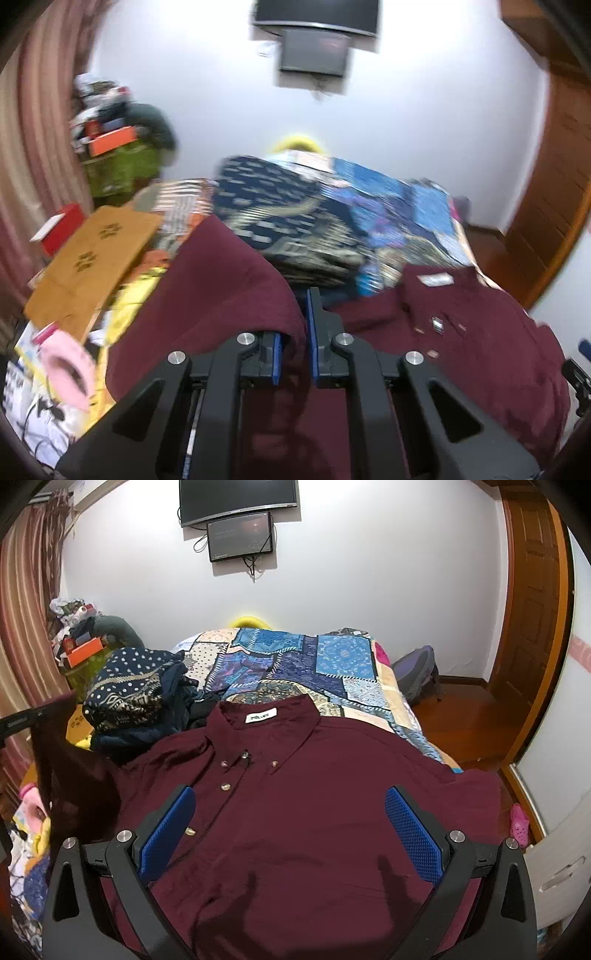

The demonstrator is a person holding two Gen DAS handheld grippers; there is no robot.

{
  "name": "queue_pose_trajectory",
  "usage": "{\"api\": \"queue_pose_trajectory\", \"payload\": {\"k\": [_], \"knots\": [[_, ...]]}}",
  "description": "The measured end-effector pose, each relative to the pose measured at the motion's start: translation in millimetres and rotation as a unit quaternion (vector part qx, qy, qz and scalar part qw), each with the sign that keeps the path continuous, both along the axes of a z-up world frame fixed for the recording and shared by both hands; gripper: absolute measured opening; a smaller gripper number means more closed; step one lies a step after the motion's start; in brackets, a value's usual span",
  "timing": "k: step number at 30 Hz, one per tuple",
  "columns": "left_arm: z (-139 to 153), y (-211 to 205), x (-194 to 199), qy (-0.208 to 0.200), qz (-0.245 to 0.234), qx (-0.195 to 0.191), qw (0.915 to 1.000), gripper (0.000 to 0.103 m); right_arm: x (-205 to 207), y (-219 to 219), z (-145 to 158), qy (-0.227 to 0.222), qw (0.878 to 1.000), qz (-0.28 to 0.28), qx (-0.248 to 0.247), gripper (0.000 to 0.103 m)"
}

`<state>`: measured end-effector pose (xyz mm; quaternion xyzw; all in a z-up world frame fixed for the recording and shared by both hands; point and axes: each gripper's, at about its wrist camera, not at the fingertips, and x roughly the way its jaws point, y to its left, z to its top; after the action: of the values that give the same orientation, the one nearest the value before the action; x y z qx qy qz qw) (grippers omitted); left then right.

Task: Fold large clothes
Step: 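Grasp the maroon shirt sleeve nearest the left tool with the left tool, then lift the held sleeve up off the bed with the left tool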

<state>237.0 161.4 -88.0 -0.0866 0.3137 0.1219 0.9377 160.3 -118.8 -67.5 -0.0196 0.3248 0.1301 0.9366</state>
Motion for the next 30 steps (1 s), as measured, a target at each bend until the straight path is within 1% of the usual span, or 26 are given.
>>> {"api": "queue_pose_trajectory", "payload": {"k": [4, 6, 7, 9, 10, 11, 13, 15, 18, 20, 21, 22, 23, 24, 25, 26, 28, 30], "knots": [[-26.2, -44.9, 15.9, 0.045, -0.063, -0.006, 0.9970, 0.011, -3.5, -3.0, -1.2, -0.004, 1.000, 0.000, -0.012, 0.102], [-45.6, -64.2, 22.5, 0.073, -0.087, -0.011, 0.9934, 0.011, -5.8, -4.4, -2.2, -0.006, 1.000, 0.001, -0.016, 0.102], [-59.2, -74.2, 25.5, 0.095, -0.101, -0.013, 0.9903, 0.011, -7.0, -5.1, -2.4, -0.007, 1.000, 0.000, -0.017, 0.102], [-75.1, -87.8, 28.7, 0.121, -0.116, -0.016, 0.9856, 0.011, -9.1, -5.7, -2.9, -0.008, 1.000, 0.001, -0.020, 0.102], [-86.3, -95.1, 28.4, 0.140, -0.127, -0.017, 0.9818, 0.013, -9.6, -5.6, -3.3, -0.009, 1.000, 0.001, -0.022, 0.102], [-91.9, -97.7, 27.0, 0.148, -0.133, -0.018, 0.9799, 0.016, -10.5, -6.2, -3.3, -0.009, 1.000, 0.001, -0.024, 0.102], [-101.7, -106.1, 21.6, 0.167, -0.145, -0.021, 0.9750, 0.031, -11.3, -6.2, -4.0, -0.009, 1.000, 0.002, -0.026, 0.102], [-105.2, -107.9, 13.7, 0.173, -0.150, -0.021, 0.9731, 0.039, -11.6, -6.0, -4.3, -0.009, 1.000, 0.002, -0.027, 0.102], [-96.5, -107.5, 0.1, 0.166, -0.154, -0.018, 0.9739, 0.040, -12.7, -3.7, -5.0, -0.009, 1.000, 0.002, -0.028, 0.102], [-82.3, -100.8, -7.6, 0.146, -0.146, -0.015, 0.9783, 0.042, -13.5, -2.3, -5.1, -0.009, 1.000, 0.003, -0.030, 0.102], [-74.2, -95.9, -11.4, 0.134, -0.138, -0.015, 0.9812, 0.048, -13.5, -0.7, -5.0, -0.010, 0.999, 0.004, -0.030, 0.102], [-62.7, -86.4, -16.7, 0.115, -0.123, -0.015, 0.9857, 0.055, -13.5, 0.5, -5.1, -0.010, 0.999, 0.005, -0.031, 0.102], [-56.1, -78.8, -18.4, 0.104, -0.113, -0.016, 0.9881, 0.058, -14.2, 1.2, -5.3, -0.011, 0.999, 0.005, -0.031, 0.102], [-45.9, -65.7, -22.6, 0.084, -0.091, -0.016, 0.9921, 0.064, -14.8, 2.2, -5.4, -0.011, 0.999, 0.005, -0.032, 0.102], [-40.3, -56.6, -25.7, 0.073, -0.076, -0.016, 0.9942, 0.068, -14.5, 3.5, -5.5, -0.011, 0.999, 0.006, -0.032, 0.102], [-34.9, -45.5, -28.8, 0.063, -0.059, -0.018, 0.9961, 0.069, -14.6, 4.9, -5.9, -0.011, 0.999, 0.006, -0.033, 0.102], [-28.5, -18.3, -35.8, 0.047, -0.019, -0.028, 0.9983, 0.075, -14.3, 7.5, -6.3, -0.011, 0.999, 0.008, -0.036, 0.102], [-30.7, 10.5, -38.7, 0.044, 0.017, -0.048, 0.9977, 0.078, -14.0, 10.8, -6.8, -0.012, 0.999, 0.009, -0.039, 0.102]]}}
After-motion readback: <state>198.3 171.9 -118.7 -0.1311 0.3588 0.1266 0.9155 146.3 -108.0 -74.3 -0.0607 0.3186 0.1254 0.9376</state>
